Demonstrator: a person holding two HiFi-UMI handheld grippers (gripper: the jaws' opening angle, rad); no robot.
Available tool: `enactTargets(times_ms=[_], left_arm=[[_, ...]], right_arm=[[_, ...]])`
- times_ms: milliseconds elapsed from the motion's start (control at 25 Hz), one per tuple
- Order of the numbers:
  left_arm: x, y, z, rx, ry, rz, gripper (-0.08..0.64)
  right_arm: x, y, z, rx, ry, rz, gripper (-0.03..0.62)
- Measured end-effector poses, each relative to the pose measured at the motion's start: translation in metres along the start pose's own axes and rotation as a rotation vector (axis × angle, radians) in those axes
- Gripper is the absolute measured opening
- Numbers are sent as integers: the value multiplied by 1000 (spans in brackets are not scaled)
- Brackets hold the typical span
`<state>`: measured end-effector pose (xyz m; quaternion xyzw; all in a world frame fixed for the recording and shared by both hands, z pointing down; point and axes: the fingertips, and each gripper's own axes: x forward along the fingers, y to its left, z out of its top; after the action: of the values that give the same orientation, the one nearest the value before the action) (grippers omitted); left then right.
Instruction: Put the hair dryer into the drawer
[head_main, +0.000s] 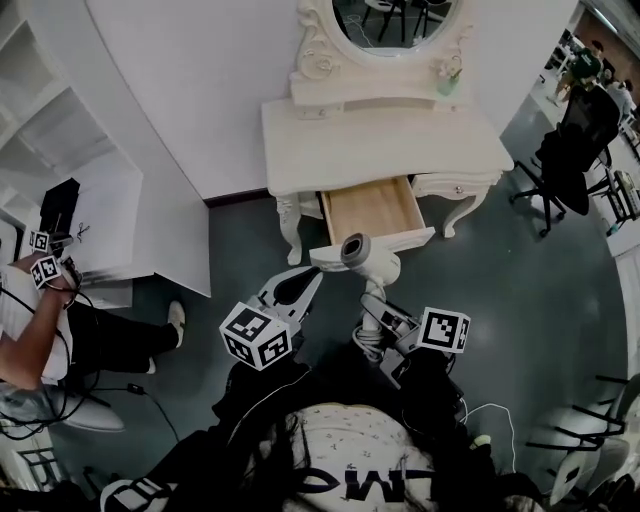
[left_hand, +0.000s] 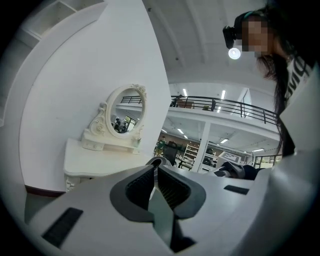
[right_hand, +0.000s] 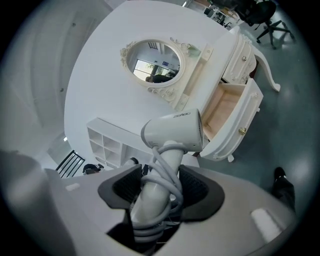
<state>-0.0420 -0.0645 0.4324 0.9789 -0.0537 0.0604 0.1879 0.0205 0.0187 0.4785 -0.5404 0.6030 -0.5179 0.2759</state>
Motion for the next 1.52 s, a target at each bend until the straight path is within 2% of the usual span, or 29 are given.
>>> enactTargets(times_ms=[280, 560, 1040, 1320, 1520], left_arm=[[78, 8, 22, -7, -17, 50, 2], [121, 15, 24, -17, 0, 126, 2], [145, 23, 20, -14, 26, 244, 2], [129, 32, 17, -20, 37, 309, 2], [135, 41, 18, -24, 51, 294, 3]], right_arm=[[1, -35, 76, -31, 73, -20, 244], [8, -68, 117, -9, 161, -15, 244], [27, -109, 139, 11, 292, -1, 244], [37, -132, 145, 27, 307, -32, 244], [45, -149, 153, 49, 290, -78, 244]])
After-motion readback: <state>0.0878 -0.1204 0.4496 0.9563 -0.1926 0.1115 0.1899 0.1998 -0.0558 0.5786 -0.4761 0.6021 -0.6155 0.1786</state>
